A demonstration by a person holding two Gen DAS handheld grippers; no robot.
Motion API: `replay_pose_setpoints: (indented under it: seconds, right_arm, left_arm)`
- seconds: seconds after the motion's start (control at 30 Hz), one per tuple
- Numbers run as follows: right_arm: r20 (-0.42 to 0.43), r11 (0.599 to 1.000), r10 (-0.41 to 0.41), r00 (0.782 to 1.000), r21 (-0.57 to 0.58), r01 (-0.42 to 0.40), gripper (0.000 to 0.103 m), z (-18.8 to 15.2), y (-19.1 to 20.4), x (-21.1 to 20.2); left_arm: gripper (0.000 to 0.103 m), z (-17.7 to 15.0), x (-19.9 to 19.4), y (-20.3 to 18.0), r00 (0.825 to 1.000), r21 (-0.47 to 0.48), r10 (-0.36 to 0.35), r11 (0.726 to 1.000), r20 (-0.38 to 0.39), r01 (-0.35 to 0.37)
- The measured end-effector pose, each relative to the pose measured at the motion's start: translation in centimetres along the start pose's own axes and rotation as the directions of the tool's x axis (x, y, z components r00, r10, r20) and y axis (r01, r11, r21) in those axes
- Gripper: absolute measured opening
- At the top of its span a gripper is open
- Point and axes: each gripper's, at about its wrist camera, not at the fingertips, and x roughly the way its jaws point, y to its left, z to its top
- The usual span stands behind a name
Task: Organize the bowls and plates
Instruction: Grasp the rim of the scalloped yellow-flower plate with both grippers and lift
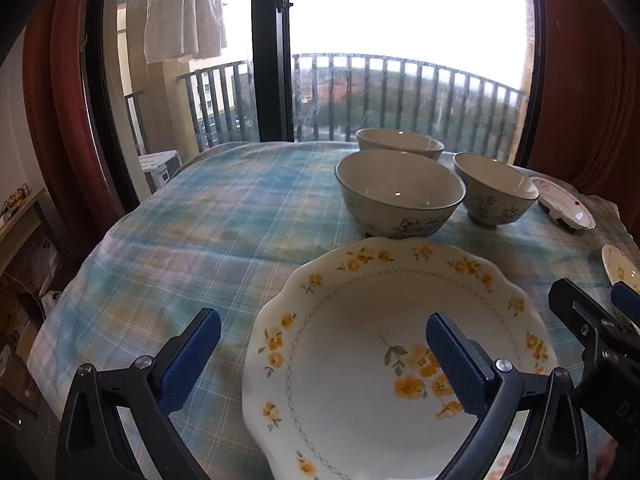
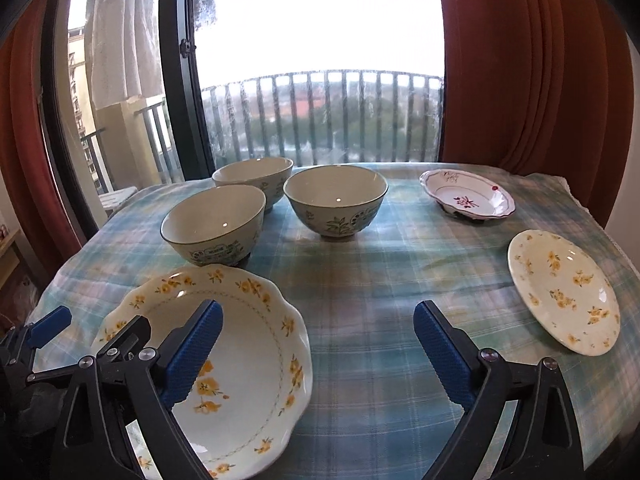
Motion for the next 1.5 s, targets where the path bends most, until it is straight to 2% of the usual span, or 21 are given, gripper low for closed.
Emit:
replay_pose_setpoints:
  seconds: [0.1,0.2,0.23,0.37,0.43,0.53,0.67,1.07,1.5]
  right_arm:
    - [-0.045,1.0,0.009,0.999,-0.01,-0.009,0.096,-0.4,0.6,1.5]
    - [-0.096,1.0,0.018,0.995,-0.02,-0.02,0.089,-1.0,1.2,3.0]
    - [-0.116,0.999,0.016,0.993,-0.028,-0.019,0.088,-1.2,1.3,3.5]
    - [-0.188,0.999,0.02,0.982,-0.022,-0.025,0.079,-1.9,1.6,5.3]
    - [-0.202,0.999,0.024,0.979,-0.015,-0.028,0.077,-2.0,1.6,5.7]
    - [-0.196,0.999,0.018,0.981,-0.031,-0.024,0.074,-2.0,1.9,5.8]
    - [-0.242,0.997,0.046,0.969,-0.045,-0.058,0.053,-2.1,2.3,6.5]
    - [-0.266,0.999,0.028,0.964,-0.037,-0.039,0.053,-2.4,1.1,6.3]
    - [-0.252,0.996,-0.057,0.966,0.052,0.072,0.053,-3.7,-6.5,3.7]
  left_arm:
    - [0.101,-0.5,1.5,0.6,0.998,-0.021,0.002,1.0,-0.059,-0.003]
    - [0.094,-0.9,2.6,1.2,0.995,-0.041,-0.018,0.999,-0.103,0.014]
    - [0.087,-1.0,2.6,1.3,0.994,-0.049,-0.032,0.998,-0.109,0.027]
    - [0.079,-1.0,2.8,1.2,0.991,-0.037,-0.045,0.998,-0.124,0.041]
    - [0.069,-1.0,3.3,1.0,0.988,-0.015,-0.037,0.999,-0.151,0.035]
    - [0.064,-1.2,3.5,1.2,0.986,-0.011,-0.028,1.0,-0.164,0.026]
    - [0.063,-1.3,3.4,1.2,0.988,0.003,-0.028,1.0,-0.151,0.029]
    - [0.063,-1.5,3.0,-0.6,0.987,0.031,-0.021,0.999,-0.161,0.027]
    - [0.063,-2.2,1.9,-8.5,0.979,0.107,-0.093,0.988,-0.18,0.113]
